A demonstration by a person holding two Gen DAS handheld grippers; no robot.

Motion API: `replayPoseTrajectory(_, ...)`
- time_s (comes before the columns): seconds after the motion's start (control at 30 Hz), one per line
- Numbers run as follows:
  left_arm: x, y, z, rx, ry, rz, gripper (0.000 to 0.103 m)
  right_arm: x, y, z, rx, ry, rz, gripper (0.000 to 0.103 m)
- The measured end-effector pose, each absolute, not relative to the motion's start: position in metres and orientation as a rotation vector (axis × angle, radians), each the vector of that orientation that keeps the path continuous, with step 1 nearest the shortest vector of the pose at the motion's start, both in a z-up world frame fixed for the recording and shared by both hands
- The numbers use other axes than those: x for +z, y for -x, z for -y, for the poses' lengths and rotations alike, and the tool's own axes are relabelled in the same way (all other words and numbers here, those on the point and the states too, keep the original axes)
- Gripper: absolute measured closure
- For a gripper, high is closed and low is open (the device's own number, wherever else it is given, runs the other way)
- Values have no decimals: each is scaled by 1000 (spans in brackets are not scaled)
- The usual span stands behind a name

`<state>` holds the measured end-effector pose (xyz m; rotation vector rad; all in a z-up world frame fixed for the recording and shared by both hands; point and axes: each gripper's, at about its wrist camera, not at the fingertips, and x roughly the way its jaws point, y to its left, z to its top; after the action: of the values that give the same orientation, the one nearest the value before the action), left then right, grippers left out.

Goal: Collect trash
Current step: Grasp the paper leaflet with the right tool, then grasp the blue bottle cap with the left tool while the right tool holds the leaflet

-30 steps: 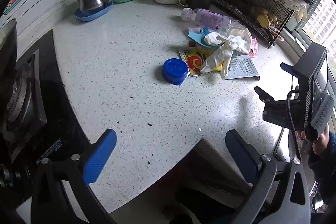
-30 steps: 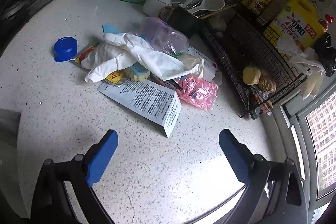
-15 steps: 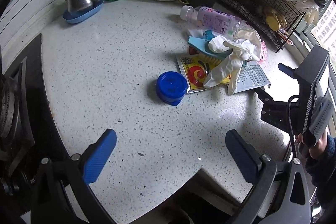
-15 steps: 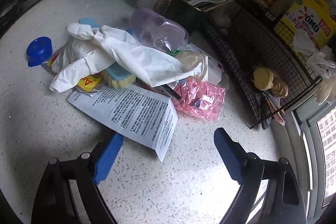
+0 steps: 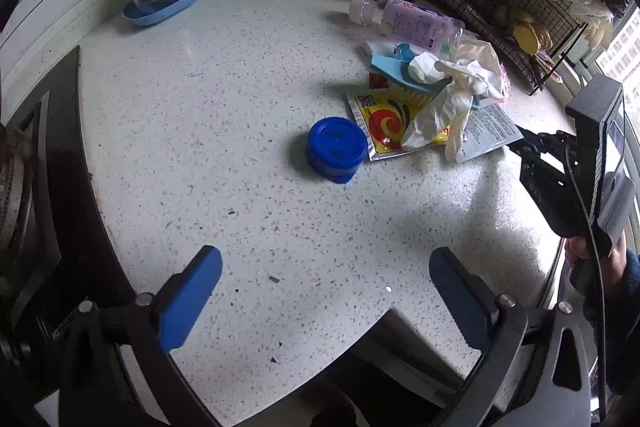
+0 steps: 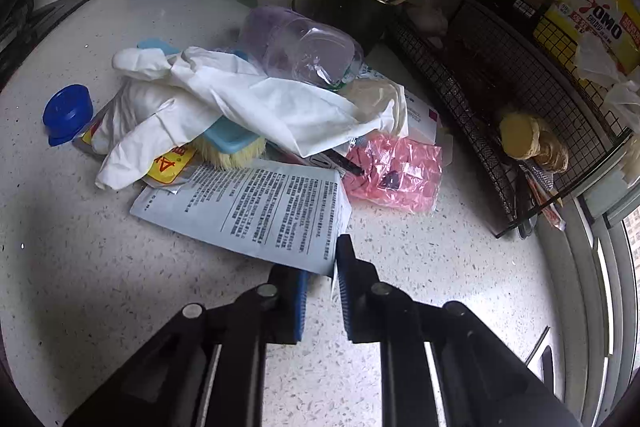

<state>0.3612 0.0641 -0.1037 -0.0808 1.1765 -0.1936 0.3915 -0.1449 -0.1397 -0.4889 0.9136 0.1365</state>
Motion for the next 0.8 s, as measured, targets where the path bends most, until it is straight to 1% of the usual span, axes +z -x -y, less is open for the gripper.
replayPoseTrajectory(0.03,-103,-361,-65,-192,81,-1175,0,-137,-391,146,136,475,-914,99)
replayPoseTrajectory(0.13,-101,-360,-68,-186,73,-1172,0,-128,-392,153,146,422,-928,102)
replayPoseTrajectory(0.5,-111,-383,-70,-179,31,-1172,0,-93,-376,166,152,301,-923,102)
replayPoseTrajectory(0.8,-133,-424,-58,-198,-16,-1203,0,-86,-364,184,142,225,-957,102)
